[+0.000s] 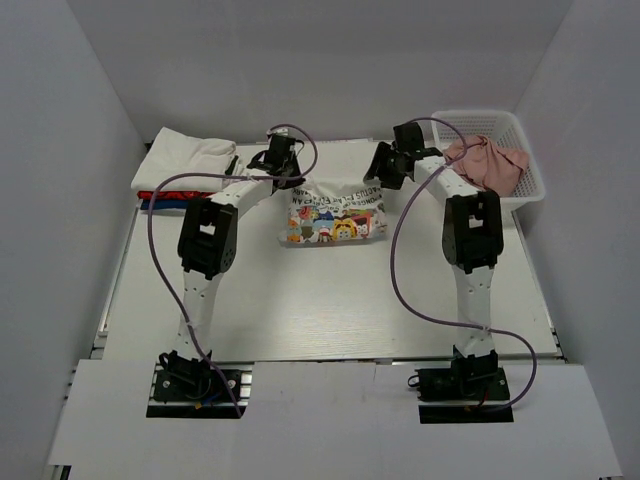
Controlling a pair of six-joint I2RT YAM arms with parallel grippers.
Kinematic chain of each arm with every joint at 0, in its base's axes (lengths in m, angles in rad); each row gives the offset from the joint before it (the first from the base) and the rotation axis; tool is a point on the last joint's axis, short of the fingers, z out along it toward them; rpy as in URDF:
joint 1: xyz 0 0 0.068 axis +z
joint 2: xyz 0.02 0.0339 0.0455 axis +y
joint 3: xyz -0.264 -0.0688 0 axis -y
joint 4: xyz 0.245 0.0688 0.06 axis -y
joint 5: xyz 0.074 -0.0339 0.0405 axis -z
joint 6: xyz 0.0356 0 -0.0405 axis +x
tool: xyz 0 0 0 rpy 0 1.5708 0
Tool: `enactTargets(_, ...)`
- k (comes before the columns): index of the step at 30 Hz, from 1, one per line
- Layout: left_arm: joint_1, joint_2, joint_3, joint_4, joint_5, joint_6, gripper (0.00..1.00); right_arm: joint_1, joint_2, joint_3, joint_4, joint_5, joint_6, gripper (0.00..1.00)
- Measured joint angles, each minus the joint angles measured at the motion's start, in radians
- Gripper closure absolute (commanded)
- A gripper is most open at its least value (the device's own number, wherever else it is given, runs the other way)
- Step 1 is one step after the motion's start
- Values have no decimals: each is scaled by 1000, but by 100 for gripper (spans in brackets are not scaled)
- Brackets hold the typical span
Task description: Fold and stack the t-shirts
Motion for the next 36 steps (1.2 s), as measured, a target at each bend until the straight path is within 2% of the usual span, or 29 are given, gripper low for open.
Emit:
enactTargets(1, 4, 16, 14, -4, 3, 6, 11, -3, 15, 7, 5, -10, 10, 10)
enactTargets(2, 9, 32, 35, -17, 6, 3, 1, -8, 37, 26, 1, -35, 3, 10)
enactTargets(6, 17, 37, 77, -51, 10, 0, 1, -16, 74, 98, -10, -90, -20, 10)
enactTargets(9, 20, -16, 48, -42, 31, 9, 1, -16, 19, 65, 10, -120, -47, 10)
enactTargets(15, -12, -237, -196, 47, 163, 27, 1, 10, -309, -280, 70, -198, -96, 10)
enactTargets(19, -48, -275, -291, 127, 283, 18, 1, 28, -465, -499, 198, -288, -85, 10)
enactTargets(26, -40, -179, -414, 224, 422, -32, 1, 31, -353, -668, 299, -359, -77, 10)
enactTargets(32, -35, -208, -464, 259, 415, -39, 1, 18, -319, -703, 357, -411, -55, 10)
enactTargets(36, -35, -228, -460, 206, 391, -15, 1, 21, -315, -695, 360, -416, -67, 10)
